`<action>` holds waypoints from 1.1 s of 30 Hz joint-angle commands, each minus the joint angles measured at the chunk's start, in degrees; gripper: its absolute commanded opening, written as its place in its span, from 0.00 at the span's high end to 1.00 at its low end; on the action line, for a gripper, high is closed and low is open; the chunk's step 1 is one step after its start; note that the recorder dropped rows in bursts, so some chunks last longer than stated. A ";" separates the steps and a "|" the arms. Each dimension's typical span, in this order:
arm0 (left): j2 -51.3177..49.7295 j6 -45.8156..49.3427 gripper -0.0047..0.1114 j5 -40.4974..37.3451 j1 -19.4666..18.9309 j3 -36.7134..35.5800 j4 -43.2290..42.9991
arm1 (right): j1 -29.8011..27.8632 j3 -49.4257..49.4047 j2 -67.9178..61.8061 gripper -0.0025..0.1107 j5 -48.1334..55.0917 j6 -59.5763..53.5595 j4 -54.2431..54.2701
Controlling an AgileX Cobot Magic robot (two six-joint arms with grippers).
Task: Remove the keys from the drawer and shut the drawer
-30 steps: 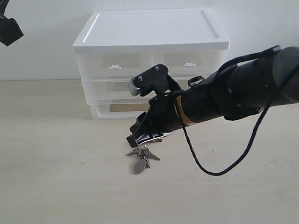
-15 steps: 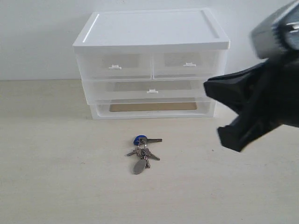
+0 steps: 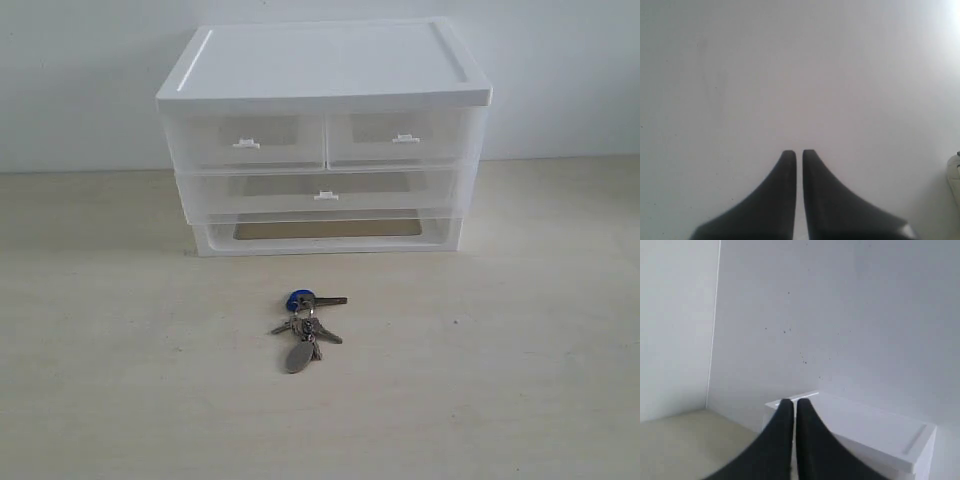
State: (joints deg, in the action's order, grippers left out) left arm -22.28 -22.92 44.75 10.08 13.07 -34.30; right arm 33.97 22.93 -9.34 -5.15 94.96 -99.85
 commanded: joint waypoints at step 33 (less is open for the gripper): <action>15.71 -8.79 0.92 -22.15 -0.18 -10.67 0.87 | -0.12 -2.18 3.11 0.98 0.03 0.27 -0.09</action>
State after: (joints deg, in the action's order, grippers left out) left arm -6.84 -30.96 22.93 10.08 2.61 -33.86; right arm 33.97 20.94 -6.43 -5.15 95.19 -99.85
